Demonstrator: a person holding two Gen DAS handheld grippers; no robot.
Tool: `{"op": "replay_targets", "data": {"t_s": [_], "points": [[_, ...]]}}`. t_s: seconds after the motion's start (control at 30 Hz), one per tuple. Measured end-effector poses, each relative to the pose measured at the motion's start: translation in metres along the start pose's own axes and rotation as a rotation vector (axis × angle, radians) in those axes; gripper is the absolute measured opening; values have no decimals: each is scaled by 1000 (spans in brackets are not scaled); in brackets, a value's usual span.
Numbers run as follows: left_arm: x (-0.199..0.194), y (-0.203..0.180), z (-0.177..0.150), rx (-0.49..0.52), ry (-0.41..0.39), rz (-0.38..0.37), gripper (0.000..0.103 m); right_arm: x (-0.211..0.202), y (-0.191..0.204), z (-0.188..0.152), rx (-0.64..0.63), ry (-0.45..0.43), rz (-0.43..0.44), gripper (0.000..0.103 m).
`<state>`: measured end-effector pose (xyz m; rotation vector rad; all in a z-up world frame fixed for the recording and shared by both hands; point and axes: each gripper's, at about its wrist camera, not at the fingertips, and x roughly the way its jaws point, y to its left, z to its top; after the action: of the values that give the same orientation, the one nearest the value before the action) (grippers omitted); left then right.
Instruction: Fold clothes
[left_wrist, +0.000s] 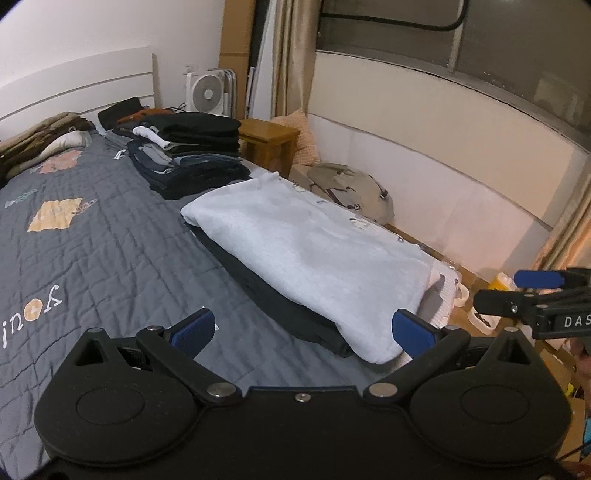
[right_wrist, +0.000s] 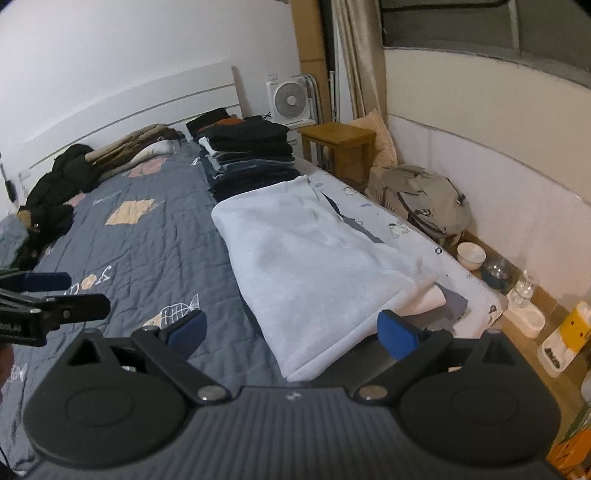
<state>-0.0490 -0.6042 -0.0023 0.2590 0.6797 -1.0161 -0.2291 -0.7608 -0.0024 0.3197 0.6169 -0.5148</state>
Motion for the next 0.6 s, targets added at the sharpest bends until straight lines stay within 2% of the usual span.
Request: {"op": "replay_targets", "data": {"t_s": [0.4, 0.6], "points": [[-16, -10, 27, 54, 37, 16, 103, -10, 8, 31, -69, 77, -10, 98], [-16, -16, 52, 98, 80, -24, 103, -23, 8, 47, -115, 52, -32, 98]]}}
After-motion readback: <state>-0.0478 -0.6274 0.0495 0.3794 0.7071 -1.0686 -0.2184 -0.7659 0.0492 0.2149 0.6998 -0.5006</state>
